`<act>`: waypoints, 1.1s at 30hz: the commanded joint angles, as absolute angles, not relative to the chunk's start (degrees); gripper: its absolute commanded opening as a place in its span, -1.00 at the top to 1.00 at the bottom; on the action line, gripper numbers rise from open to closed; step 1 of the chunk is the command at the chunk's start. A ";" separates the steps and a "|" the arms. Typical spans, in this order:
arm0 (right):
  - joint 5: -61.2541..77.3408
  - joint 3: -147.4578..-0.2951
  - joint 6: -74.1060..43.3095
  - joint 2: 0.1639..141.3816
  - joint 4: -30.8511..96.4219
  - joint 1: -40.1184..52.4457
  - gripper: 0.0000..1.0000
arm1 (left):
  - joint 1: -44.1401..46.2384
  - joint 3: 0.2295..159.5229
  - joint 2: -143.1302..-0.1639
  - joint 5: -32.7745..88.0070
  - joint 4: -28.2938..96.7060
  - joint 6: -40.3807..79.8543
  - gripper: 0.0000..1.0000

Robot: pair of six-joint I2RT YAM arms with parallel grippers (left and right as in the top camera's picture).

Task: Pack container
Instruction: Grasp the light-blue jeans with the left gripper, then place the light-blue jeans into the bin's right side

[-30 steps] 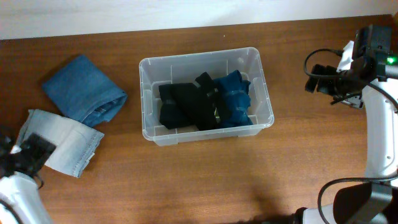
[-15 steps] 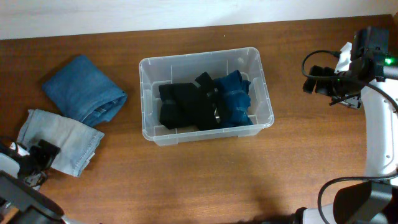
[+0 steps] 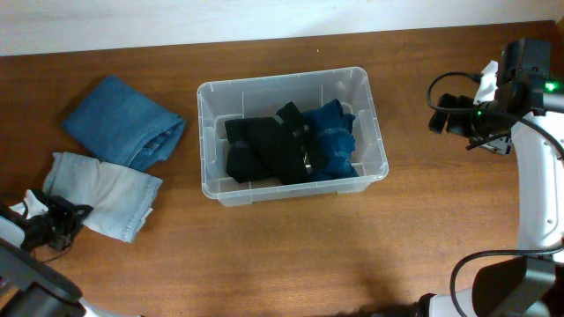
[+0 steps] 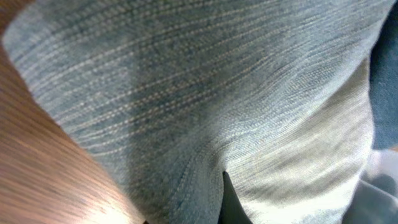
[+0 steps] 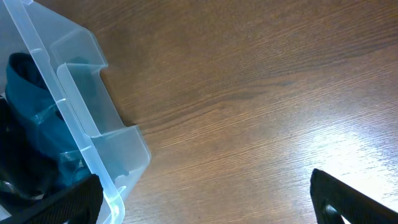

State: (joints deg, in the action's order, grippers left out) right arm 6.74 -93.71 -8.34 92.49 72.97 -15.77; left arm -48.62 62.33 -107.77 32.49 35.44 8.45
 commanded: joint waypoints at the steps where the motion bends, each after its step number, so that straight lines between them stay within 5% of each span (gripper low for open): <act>1: 7.33 -93.54 -7.73 91.61 73.12 -15.73 -0.97 | -47.68 61.25 -98.26 38.50 39.51 8.25 0.99; 13: 7.53 -93.54 -7.73 91.61 73.12 -15.73 -0.97 | -40.45 68.58 -66.41 47.86 40.77 20.27 0.99; 18: 7.53 -93.54 -7.73 91.61 73.14 -15.73 -0.97 | -25.19 70.35 -63.72 47.79 30.33 29.17 0.99; 26: 7.49 -93.54 -7.70 91.61 73.30 -15.73 -0.97 | 11.42 70.35 -73.36 36.56 14.85 33.45 0.99; 33: 7.49 -93.54 -7.70 91.61 73.28 -15.73 -0.97 | 26.59 70.35 -89.54 31.40 8.27 33.45 0.99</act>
